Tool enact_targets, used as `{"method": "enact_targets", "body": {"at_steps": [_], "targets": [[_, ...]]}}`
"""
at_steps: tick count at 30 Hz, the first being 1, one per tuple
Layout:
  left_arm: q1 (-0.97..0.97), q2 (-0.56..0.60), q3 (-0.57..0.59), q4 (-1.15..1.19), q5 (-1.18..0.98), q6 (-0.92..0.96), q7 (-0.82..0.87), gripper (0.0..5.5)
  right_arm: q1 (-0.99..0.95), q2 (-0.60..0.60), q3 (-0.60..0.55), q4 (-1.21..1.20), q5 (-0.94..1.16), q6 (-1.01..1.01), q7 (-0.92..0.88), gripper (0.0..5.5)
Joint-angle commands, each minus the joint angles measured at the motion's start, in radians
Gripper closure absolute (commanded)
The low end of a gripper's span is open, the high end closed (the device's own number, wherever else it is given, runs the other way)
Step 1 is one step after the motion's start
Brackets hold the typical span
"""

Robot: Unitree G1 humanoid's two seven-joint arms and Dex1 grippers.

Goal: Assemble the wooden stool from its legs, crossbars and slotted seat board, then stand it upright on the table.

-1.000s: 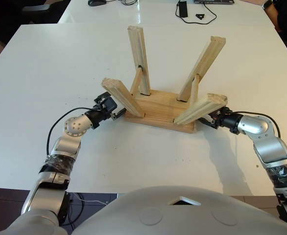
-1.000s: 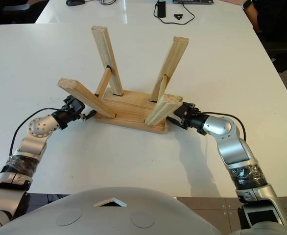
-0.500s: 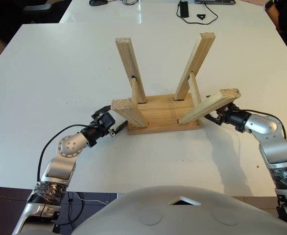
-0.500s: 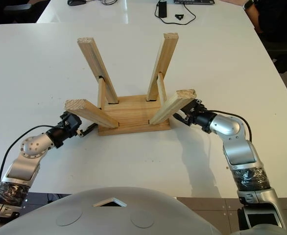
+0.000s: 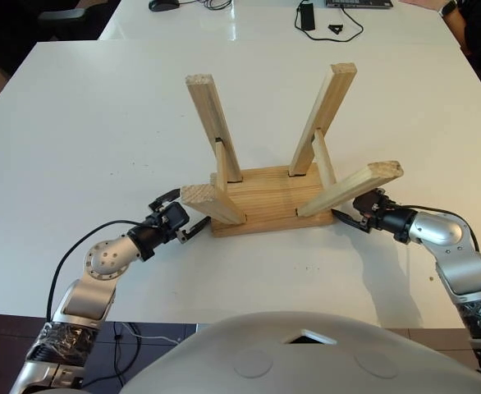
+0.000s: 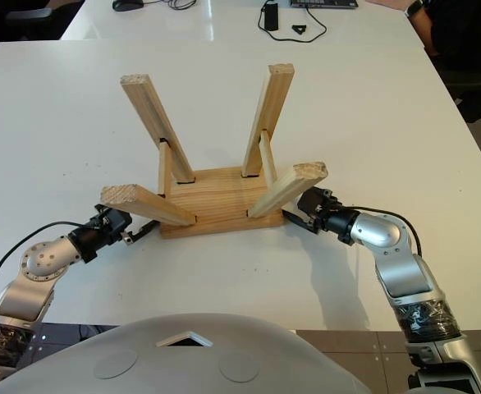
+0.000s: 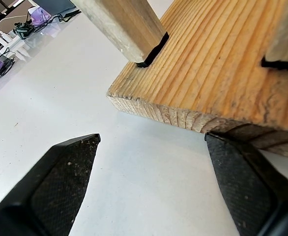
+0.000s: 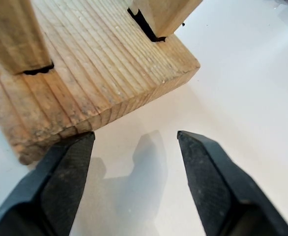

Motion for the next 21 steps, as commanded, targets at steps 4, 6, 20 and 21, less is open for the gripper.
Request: {"method": "enact_targets", "body": {"at_steps": [4,6,20,21], "targets": [[0.027,0.060,0.037,0.073,-0.015,0.019,-0.070,1.52,0.033,-0.009,0.037,-0.040,0.002,-0.006,0.033,2.38],[0.030,0.087,0.057,0.080,-0.029,0.007,-0.097,1.52,0.040,-0.010,0.036,-0.045,-0.001,-0.006,0.026,2.38],[0.072,0.168,0.064,0.109,-0.023,-0.031,-0.201,1.52,0.060,-0.021,0.027,-0.061,-0.003,-0.002,0.014,2.38],[0.075,0.167,0.061,0.103,-0.022,-0.028,-0.201,1.52,0.060,-0.022,0.027,-0.061,-0.003,-0.002,0.015,2.38]]}}
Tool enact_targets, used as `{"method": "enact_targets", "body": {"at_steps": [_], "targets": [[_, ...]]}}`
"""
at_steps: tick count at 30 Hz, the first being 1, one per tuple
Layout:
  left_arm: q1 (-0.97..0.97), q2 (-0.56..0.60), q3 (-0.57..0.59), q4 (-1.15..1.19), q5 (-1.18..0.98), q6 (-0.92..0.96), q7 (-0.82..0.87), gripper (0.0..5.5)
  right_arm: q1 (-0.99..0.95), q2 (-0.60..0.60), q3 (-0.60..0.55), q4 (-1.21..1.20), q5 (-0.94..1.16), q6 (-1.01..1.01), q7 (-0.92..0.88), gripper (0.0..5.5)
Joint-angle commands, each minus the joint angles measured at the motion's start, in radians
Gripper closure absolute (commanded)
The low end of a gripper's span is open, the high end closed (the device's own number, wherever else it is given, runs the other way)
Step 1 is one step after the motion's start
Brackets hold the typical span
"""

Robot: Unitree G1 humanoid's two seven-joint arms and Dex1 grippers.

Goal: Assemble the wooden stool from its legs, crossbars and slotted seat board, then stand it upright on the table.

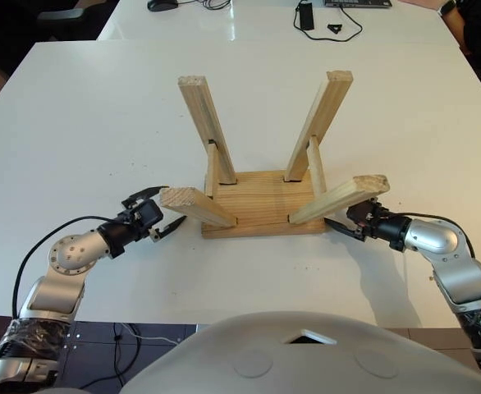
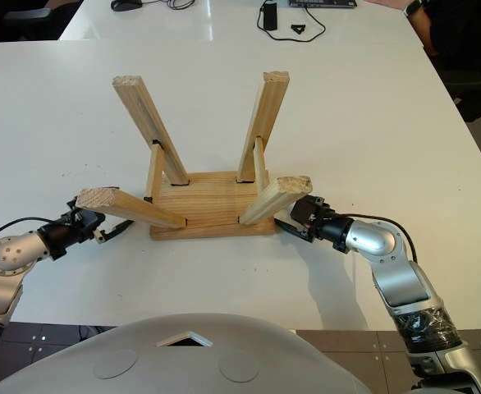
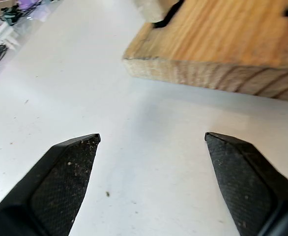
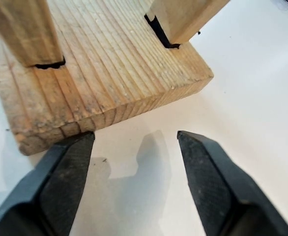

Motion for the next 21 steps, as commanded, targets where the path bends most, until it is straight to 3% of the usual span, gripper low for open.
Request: {"method": "enact_targets", "body": {"at_steps": [1,9,21], "targets": [[0.059,0.026,-0.046,0.004,0.043,0.042,-0.054,1.52,0.012,-0.014,0.001,-0.004,-0.004,0.012,0.012,2.38],[0.080,-0.041,-0.133,-0.211,-0.015,0.150,-0.047,1.52,0.040,-0.016,0.011,-0.108,0.068,0.060,0.065,2.38],[0.126,-0.031,0.004,-0.408,-0.196,0.343,-0.086,1.52,0.054,-0.063,-0.143,-0.328,0.310,0.229,0.137,2.38]]}}
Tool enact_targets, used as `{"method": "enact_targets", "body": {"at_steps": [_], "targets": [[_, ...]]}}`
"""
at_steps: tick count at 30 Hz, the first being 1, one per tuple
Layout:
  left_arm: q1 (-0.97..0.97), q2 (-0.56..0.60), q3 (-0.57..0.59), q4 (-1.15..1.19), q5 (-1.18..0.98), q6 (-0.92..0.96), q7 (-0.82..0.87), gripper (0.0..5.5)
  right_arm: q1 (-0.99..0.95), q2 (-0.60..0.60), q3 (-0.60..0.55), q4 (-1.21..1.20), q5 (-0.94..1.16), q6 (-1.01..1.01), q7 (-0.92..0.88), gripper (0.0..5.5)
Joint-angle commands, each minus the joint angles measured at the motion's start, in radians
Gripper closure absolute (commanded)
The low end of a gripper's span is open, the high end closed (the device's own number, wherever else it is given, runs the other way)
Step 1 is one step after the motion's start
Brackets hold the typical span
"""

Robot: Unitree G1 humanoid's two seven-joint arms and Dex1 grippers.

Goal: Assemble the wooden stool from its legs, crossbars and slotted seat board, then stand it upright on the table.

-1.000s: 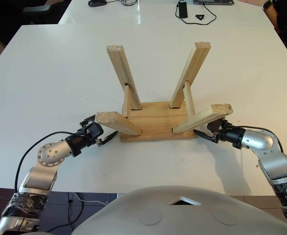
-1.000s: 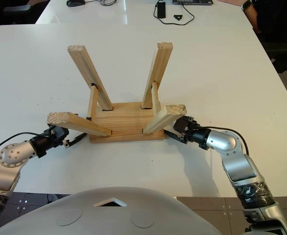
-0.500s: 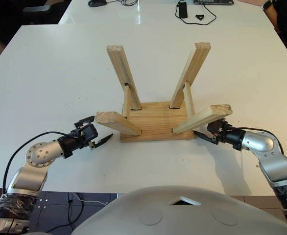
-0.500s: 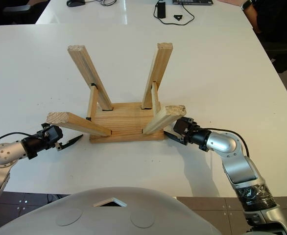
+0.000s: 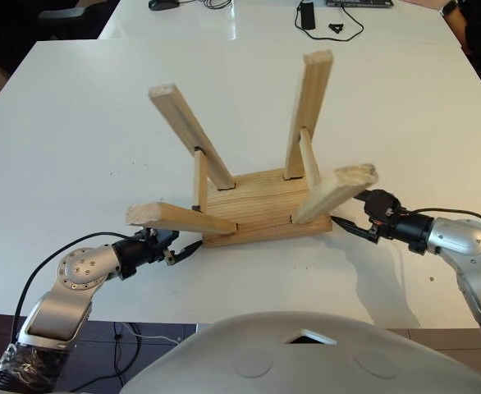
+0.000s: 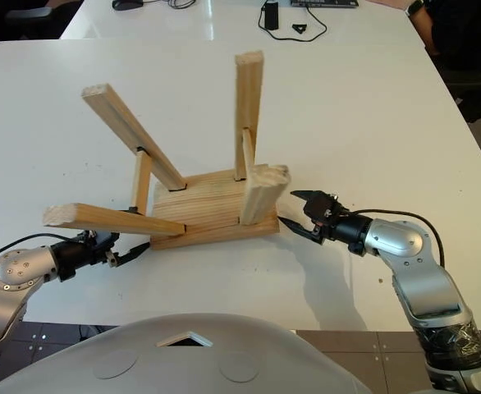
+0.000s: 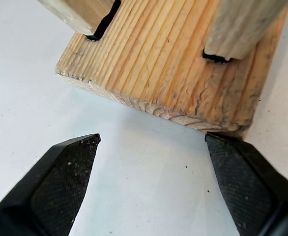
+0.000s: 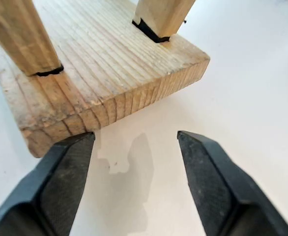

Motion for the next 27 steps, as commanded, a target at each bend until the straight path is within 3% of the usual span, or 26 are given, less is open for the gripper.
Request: {"method": "enact_targets", "body": {"at_steps": [1,7,14,27], "targets": [[0.017,-0.012,0.027,-0.115,-0.123,0.026,-0.058,1.52,-0.002,-0.017,-0.005,-0.096,0.098,0.006,0.071,2.38],[-0.017,-0.003,0.129,-0.170,-0.270,0.137,-0.111,1.52,0.018,-0.050,-0.007,-0.114,0.096,-0.004,0.094,2.38],[0.001,0.030,0.164,-0.226,-0.304,0.176,-0.174,1.52,0.027,-0.059,0.002,-0.153,0.092,0.005,0.085,2.38],[-0.036,0.072,0.318,-0.316,-0.504,0.320,-0.223,1.52,0.055,-0.105,-0.098,-0.212,0.180,0.026,0.140,2.38]]}}
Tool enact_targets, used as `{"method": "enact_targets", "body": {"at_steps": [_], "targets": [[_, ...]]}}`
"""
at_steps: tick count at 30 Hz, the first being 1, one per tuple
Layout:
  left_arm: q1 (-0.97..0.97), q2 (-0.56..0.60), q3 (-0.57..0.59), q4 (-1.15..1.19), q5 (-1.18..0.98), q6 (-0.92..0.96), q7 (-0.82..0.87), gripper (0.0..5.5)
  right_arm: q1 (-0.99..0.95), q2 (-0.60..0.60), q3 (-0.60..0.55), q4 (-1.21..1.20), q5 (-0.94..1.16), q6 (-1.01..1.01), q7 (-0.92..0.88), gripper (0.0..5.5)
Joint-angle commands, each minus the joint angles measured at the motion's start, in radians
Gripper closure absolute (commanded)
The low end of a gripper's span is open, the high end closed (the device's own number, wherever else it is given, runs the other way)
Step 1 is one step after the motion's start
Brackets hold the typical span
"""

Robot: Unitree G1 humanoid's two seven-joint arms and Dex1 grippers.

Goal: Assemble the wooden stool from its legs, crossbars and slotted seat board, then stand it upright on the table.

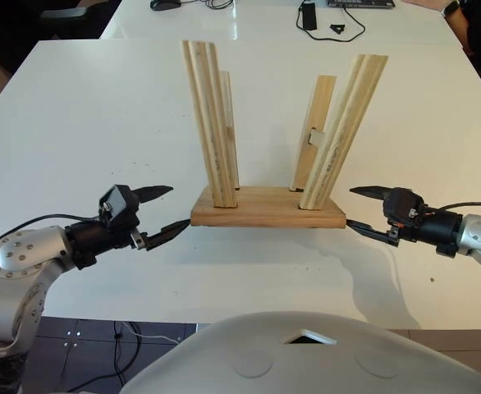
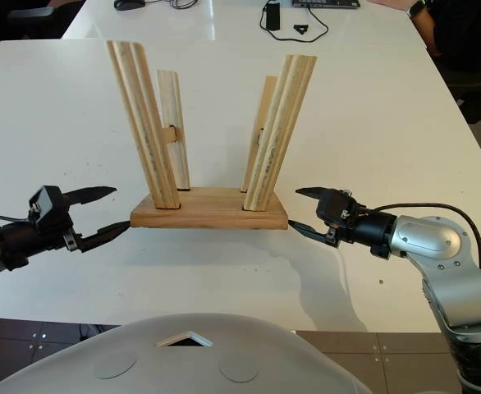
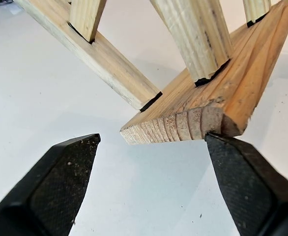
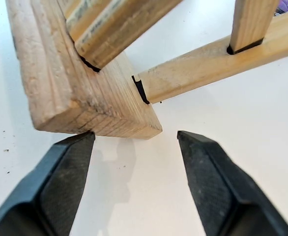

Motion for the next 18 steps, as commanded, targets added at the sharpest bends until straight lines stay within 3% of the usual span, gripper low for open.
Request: {"method": "enact_targets", "body": {"at_steps": [1,18], "targets": [[-0.020,0.004,-0.027,-0.079,-0.083,0.006,-0.077,1.52,-0.010,0.017,0.027,-0.074,0.088,-0.023,0.056,2.38],[-0.019,0.040,0.020,-0.069,-0.079,0.032,-0.187,1.52,-0.007,-0.024,-0.051,-0.105,0.192,0.005,0.142,2.38]]}}
